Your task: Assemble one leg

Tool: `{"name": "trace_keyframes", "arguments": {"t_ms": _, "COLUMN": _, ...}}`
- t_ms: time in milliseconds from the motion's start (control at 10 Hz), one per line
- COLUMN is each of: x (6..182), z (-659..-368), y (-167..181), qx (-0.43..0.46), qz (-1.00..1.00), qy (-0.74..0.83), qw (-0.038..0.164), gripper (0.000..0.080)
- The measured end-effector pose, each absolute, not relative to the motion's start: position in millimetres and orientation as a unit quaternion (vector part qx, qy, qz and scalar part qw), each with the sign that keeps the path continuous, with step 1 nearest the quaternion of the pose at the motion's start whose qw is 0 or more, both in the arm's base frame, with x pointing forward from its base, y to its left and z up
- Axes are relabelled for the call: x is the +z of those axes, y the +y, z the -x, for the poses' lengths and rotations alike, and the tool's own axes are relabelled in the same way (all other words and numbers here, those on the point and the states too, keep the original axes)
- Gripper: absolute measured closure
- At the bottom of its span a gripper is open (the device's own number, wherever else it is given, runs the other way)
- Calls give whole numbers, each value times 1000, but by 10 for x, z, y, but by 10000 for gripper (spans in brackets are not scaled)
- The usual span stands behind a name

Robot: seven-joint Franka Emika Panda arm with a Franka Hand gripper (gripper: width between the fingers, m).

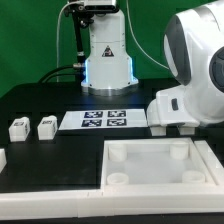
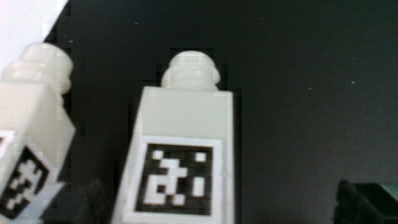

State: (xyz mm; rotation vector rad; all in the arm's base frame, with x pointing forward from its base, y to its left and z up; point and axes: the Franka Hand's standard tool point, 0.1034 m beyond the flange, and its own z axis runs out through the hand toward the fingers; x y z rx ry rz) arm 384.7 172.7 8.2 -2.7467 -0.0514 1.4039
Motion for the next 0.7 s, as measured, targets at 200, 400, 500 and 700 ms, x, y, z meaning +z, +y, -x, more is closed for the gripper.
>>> {"name": "trace_keyframes", "arguments": {"t_ms": 200, "x": 49, "z": -3843, "y": 1738, "qx": 448, "qz": 893, "qy": -20, "qw": 28, "gripper": 150}}
{"name": "trace_keyframes", "arguments": {"t_ms": 400, "x": 47, "z": -3841, "y": 1736, "qx": 449, "qz": 893, "qy": -20, "qw": 28, "gripper": 286}}
{"name": "trace_keyframes", "arguments": {"t_ms": 500, "x": 46, "z": -3840, "y": 1736, "qx": 449, "qz": 893, "qy": -20, "qw": 28, "gripper": 424}}
{"name": "trace_keyframes", "arguments": {"t_ms": 700, "x": 46, "z": -3840, "y": 1736, "qx": 449, "qz": 893, "qy": -20, "qw": 28, "gripper": 508}}
